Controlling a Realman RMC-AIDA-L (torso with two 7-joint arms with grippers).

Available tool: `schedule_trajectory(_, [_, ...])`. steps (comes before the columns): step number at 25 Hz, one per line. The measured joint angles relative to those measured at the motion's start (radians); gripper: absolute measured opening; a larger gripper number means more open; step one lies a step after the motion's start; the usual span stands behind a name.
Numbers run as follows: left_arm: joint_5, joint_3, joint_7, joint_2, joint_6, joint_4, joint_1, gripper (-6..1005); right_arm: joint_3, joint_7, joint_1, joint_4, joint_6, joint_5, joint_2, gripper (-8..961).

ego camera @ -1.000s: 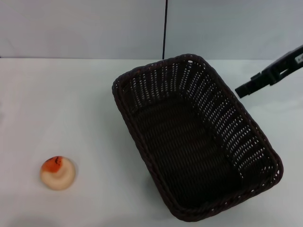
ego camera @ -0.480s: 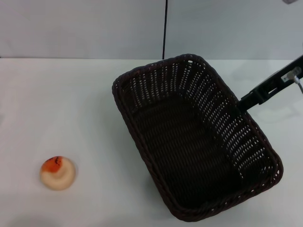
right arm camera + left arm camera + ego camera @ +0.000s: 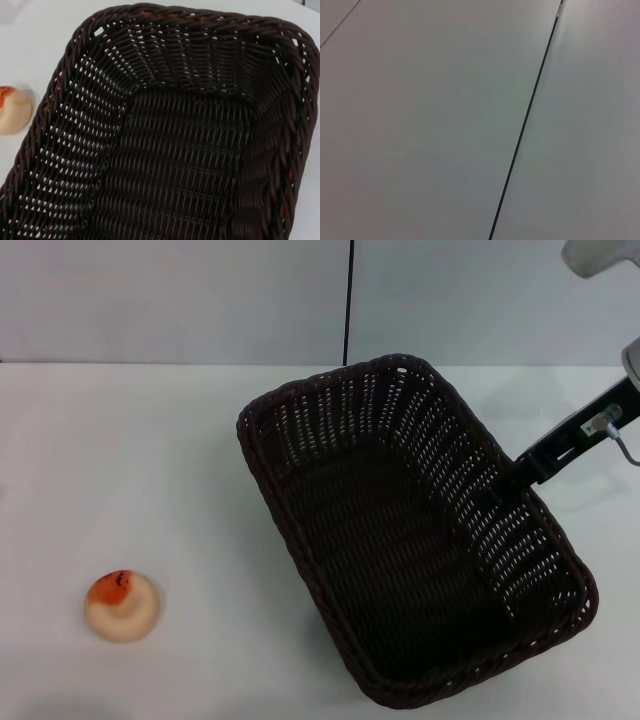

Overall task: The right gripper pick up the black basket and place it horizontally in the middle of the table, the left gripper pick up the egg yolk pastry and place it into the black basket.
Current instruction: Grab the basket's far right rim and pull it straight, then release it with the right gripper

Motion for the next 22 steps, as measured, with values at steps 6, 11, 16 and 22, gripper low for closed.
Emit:
schedule_trajectory(6, [0.0,0.0,0.0,0.0,0.0,-0.001,0.0,808,0.0,0.004,0.002,0.031,0.009,-0.001,-0.002,683])
schedule_trajectory(11, [-0.001,-0.003,0.0,0.001,0.0,-0.001,0.0,808,-0.001,0.005,0.005,0.037,0.015,-0.001,-0.002,635])
schedule_trajectory(16, [-0.001,-0.004,0.0,0.0,-0.002,-0.001,-0.002,808,-0.015,-0.006,0.002,0.033,0.023,-0.002,0.0,427])
schedule_trajectory(22, [-0.003,-0.006,-0.001,0.0,0.0,-0.001,-0.005,808,-0.006,-0.024,-0.009,0.032,0.052,0.0,0.002,253])
